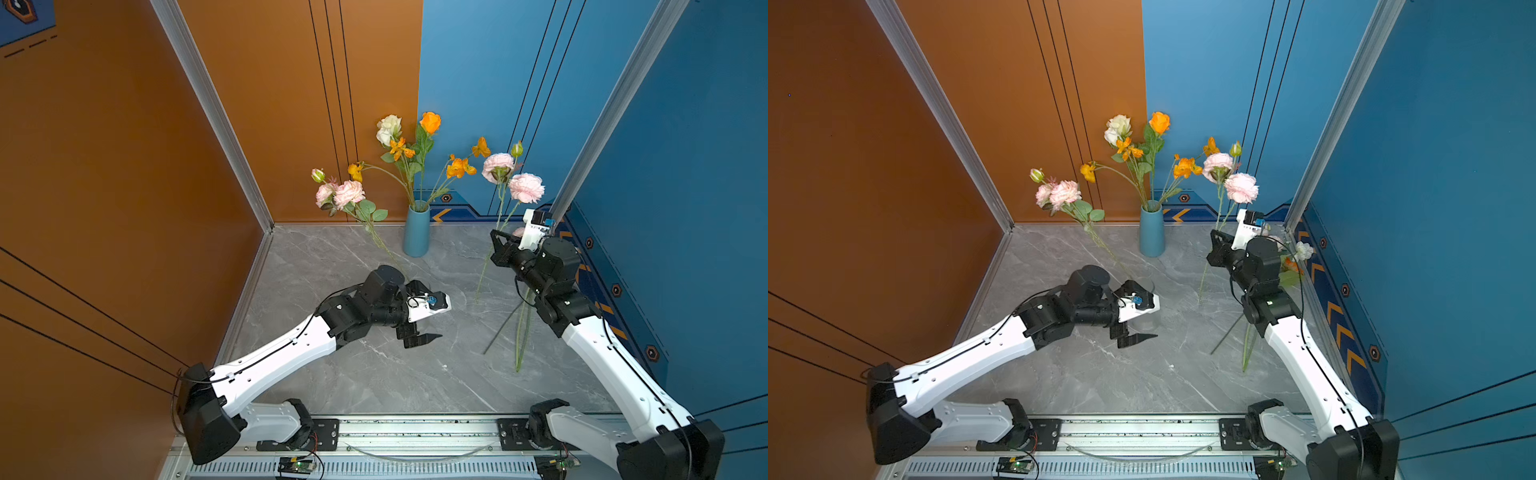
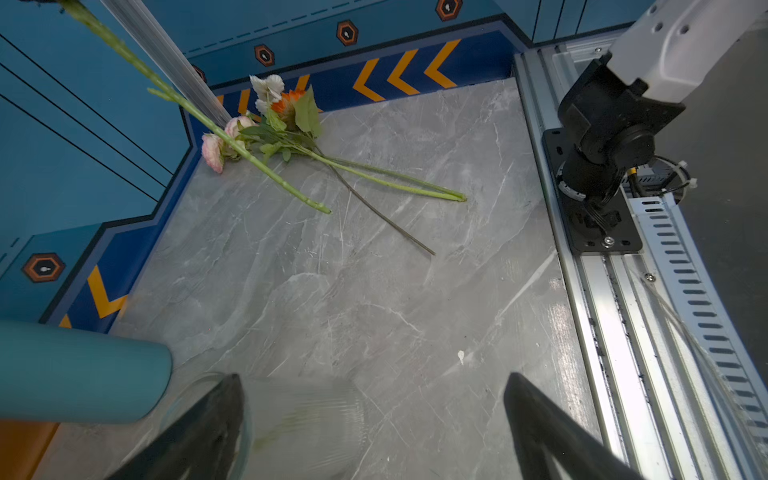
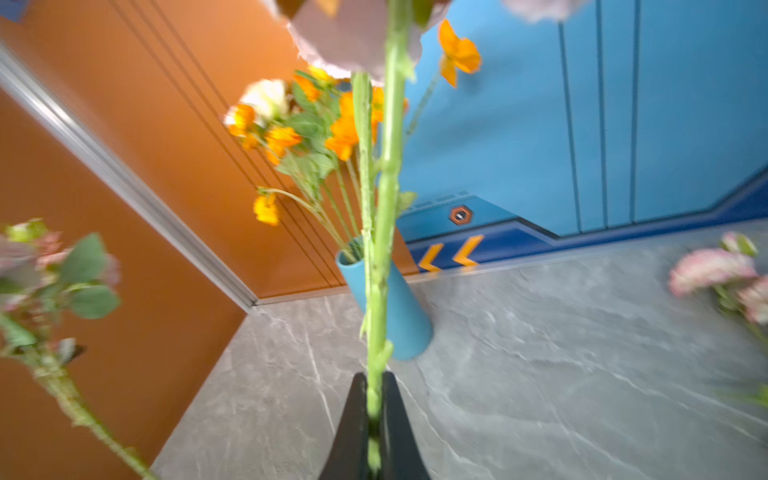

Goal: Arrange the flowers into the vase
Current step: 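Lift the pink rose and carry it over the glass vase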

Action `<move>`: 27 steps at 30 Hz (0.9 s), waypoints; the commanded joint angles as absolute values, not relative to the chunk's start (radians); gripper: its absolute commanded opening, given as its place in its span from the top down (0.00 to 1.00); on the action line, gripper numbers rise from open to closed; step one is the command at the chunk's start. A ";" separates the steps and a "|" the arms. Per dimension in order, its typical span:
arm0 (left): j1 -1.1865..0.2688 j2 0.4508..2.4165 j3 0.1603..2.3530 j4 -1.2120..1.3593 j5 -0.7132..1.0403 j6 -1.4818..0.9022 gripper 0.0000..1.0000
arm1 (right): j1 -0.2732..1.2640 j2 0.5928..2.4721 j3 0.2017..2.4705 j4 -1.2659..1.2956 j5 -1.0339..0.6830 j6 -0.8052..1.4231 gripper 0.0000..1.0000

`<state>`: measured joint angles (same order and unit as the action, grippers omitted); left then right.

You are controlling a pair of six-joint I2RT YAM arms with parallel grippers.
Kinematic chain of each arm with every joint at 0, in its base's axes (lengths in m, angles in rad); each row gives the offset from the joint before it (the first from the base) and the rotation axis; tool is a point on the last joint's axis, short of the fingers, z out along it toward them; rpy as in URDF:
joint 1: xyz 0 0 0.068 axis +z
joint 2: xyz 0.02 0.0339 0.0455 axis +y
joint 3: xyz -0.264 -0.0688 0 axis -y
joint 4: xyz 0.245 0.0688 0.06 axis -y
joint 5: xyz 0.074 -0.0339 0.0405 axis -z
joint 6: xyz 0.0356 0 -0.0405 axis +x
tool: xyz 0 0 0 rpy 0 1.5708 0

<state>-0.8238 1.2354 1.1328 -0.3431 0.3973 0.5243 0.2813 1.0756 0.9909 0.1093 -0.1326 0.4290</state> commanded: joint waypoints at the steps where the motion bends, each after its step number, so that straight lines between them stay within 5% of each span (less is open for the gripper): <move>1: -0.729 1.179 1.124 -0.374 0.619 0.514 0.02 | 0.360 1.039 0.982 0.252 -0.078 0.310 1.00; 6: -0.604 1.190 1.151 -0.375 0.798 0.453 0.02 | 0.473 1.050 1.036 0.361 -0.039 0.224 1.00; 27: -0.566 1.195 1.149 -0.374 0.784 0.463 0.02 | 0.695 1.337 1.012 0.764 0.048 0.207 1.00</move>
